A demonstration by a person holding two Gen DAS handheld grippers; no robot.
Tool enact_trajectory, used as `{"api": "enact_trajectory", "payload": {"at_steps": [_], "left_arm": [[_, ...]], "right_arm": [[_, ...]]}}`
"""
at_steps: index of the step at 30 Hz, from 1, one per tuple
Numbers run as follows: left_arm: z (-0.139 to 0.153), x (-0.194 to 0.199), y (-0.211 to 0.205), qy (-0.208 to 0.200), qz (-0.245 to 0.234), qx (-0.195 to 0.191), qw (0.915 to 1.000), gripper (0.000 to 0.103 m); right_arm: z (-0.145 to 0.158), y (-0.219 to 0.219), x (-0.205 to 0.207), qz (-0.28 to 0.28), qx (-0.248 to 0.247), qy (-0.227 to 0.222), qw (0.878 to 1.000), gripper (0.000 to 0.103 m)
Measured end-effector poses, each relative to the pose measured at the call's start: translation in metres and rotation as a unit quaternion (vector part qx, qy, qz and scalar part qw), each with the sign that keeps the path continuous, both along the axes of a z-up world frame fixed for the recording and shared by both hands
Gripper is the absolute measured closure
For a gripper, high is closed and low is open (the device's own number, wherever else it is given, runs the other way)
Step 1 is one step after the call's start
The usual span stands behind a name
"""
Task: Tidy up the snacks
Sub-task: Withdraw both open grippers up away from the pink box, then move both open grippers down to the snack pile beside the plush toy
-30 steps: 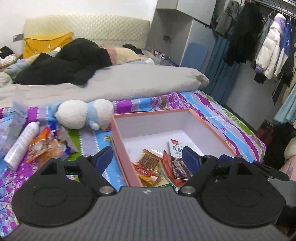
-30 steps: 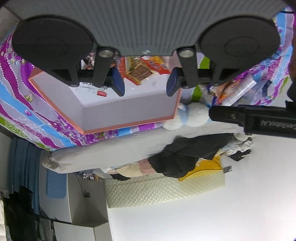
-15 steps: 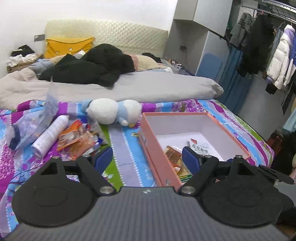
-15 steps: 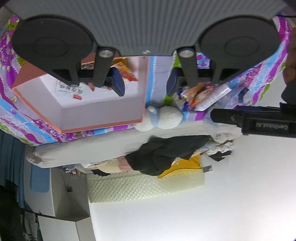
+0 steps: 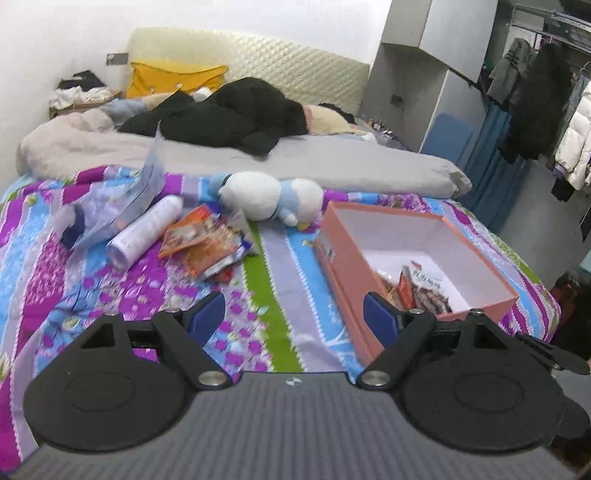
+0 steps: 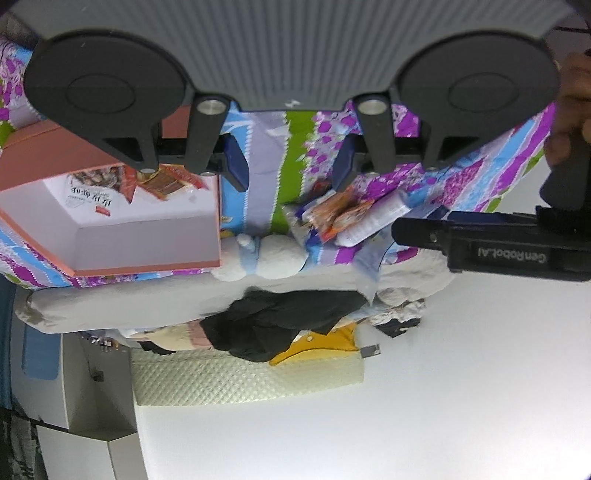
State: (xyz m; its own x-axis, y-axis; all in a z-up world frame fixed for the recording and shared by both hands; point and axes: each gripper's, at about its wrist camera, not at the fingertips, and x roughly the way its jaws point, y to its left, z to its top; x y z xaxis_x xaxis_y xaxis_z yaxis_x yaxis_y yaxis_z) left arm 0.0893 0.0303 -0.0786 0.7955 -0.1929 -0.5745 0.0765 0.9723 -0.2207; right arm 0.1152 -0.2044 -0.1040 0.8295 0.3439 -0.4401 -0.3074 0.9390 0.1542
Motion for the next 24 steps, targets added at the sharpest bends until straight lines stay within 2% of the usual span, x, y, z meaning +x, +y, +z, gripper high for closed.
{"api": "enact_trajectory", "payload": {"at_steps": [5, 10, 17, 24], "left_arm": [[-0.017, -0.014, 0.018, 0.019, 0.016, 0.008, 0.9997, 0.018], [-0.029, -0.017, 0.035, 0.028, 0.035, 0.001, 0.999, 0.018], [-0.044, -0.003, 0.048, 0.029, 0.047, -0.023, 0.9982, 0.018], [-0.061, 0.018, 0.065, 0.035, 0.047, -0.026, 0.9979, 0.018]], "right_arm": [[-0.008, 0.012, -0.007, 0.017, -0.011, 0.007, 1.0, 0.051], [-0.013, 0.017, -0.007, 0.023, -0.013, 0.018, 0.999, 0.051], [-0.019, 0.026, 0.0, 0.026, -0.036, 0.024, 0.999, 0.051], [-0.027, 0.043, 0.015, 0.04, -0.052, 0.028, 0.997, 0.051]]}}
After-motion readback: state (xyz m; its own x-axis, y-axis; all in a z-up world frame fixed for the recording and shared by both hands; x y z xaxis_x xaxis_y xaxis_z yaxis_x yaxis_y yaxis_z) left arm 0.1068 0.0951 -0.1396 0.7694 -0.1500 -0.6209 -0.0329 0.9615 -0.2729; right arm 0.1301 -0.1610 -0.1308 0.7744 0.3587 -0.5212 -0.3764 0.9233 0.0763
